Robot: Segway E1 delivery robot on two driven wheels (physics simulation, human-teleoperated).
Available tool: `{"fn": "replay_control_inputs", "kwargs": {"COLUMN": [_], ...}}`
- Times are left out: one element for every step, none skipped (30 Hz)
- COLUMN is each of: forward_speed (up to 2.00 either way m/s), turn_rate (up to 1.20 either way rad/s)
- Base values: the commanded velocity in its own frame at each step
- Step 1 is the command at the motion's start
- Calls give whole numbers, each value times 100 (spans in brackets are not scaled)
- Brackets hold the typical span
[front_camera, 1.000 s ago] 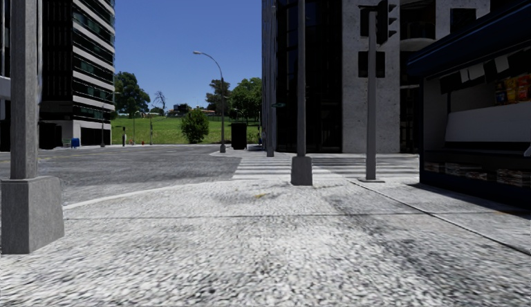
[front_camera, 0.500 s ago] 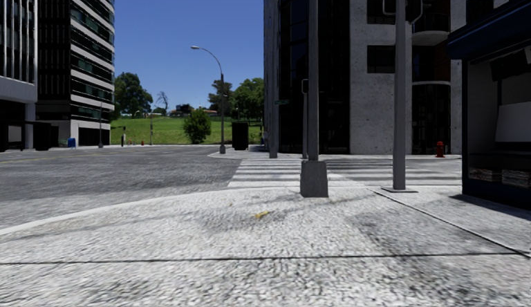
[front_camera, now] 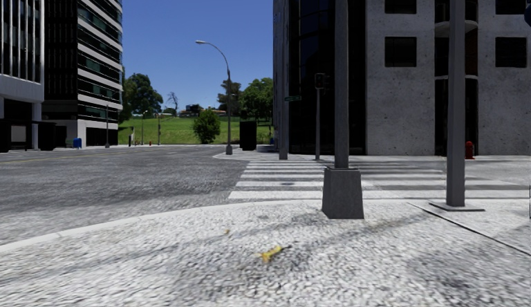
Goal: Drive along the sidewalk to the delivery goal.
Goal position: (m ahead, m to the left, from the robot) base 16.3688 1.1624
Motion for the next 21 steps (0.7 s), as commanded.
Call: {"fn": "replay_control_inputs", "kwargs": {"forward_speed": [200,200,200,200,200,200,200,200,200,200,200,200,200,200,200,200,200,200,200,200,200], "turn_rate": [0,0,0,0,0,0,0,0,0,0,0,0,0,0,0,0,0,0,0,0,0]}}
